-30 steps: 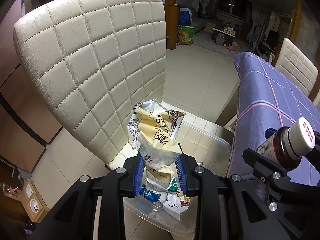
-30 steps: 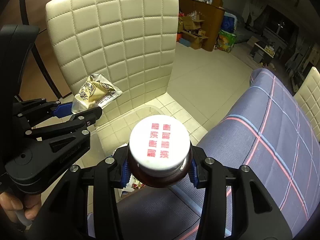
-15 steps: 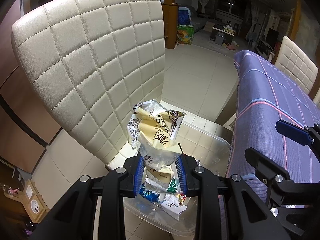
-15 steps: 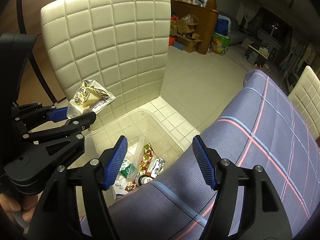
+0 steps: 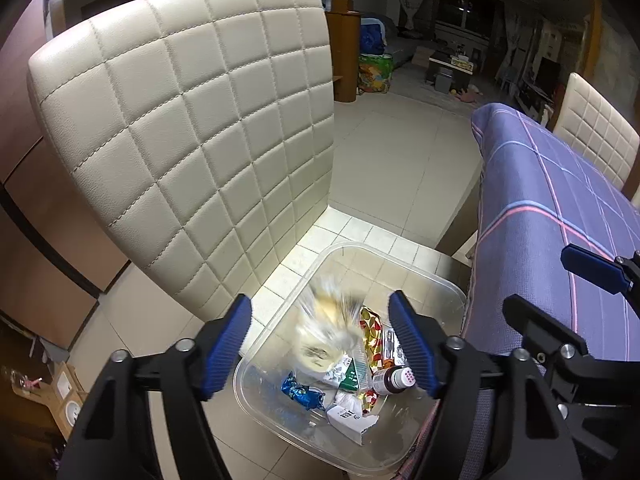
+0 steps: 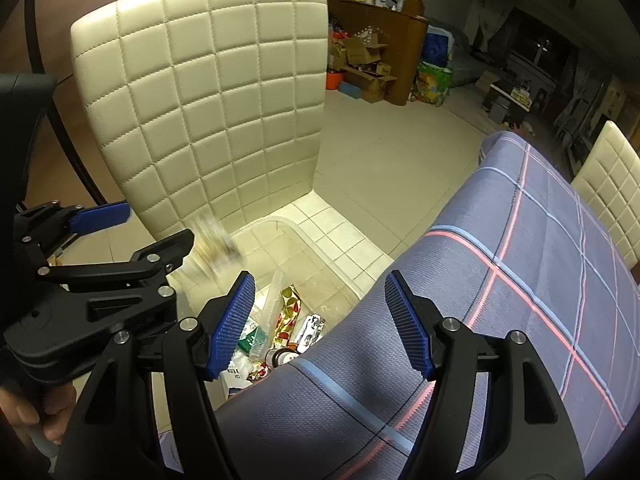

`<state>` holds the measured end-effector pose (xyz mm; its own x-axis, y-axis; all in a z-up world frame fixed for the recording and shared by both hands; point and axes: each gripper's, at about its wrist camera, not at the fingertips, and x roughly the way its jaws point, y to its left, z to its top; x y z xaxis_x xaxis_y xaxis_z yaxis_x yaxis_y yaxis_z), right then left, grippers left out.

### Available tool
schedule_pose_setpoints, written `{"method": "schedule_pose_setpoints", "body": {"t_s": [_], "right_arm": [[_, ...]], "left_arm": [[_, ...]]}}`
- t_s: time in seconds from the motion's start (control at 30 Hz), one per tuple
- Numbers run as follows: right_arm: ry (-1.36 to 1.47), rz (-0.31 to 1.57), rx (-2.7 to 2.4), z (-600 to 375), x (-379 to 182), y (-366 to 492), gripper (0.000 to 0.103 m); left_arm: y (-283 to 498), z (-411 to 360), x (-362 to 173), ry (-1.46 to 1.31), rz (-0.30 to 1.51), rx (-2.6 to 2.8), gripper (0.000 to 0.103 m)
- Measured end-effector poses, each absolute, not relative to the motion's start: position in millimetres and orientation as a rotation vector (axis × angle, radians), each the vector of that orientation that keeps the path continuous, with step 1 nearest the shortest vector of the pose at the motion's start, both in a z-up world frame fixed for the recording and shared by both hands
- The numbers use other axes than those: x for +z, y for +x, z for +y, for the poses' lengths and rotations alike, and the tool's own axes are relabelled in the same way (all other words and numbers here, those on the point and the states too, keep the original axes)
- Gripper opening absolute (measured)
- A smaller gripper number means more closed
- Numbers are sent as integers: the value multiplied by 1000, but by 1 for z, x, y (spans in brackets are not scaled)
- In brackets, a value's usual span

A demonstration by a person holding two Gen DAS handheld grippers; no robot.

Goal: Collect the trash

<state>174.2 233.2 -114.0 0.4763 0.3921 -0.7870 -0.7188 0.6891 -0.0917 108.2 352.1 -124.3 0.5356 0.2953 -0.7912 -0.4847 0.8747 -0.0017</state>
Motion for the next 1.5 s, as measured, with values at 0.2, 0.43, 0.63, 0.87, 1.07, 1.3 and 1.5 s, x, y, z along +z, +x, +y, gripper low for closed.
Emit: {"method": "schedule_pose_setpoints", "body": {"t_s": [0.2, 0.43, 0.63, 0.87, 1.07, 1.3, 1.5], "right_arm": [[-444, 824, 708, 230, -114, 174, 68], [-448, 829, 717, 230, -114, 168, 69], [-447, 827, 717, 230, -111, 165, 71], [-432, 796, 693, 218, -101, 158, 75], [-400, 704, 603, 174, -73, 141, 79], [-324, 523, 386, 88, -19, 101, 84], [-261, 374, 188, 16, 25, 55, 90]], "left_arm": [[104, 353, -124, -240, 894, 474, 71], [100, 352, -125, -243, 901, 469, 71], [95, 350, -124, -250, 894, 469, 71], [90, 343, -114, -253, 846, 442, 71], [87, 308, -84, -224, 739, 372, 71], [77, 231, -25, -162, 573, 209, 71], [53, 159, 18, -115, 458, 41, 76]]}}
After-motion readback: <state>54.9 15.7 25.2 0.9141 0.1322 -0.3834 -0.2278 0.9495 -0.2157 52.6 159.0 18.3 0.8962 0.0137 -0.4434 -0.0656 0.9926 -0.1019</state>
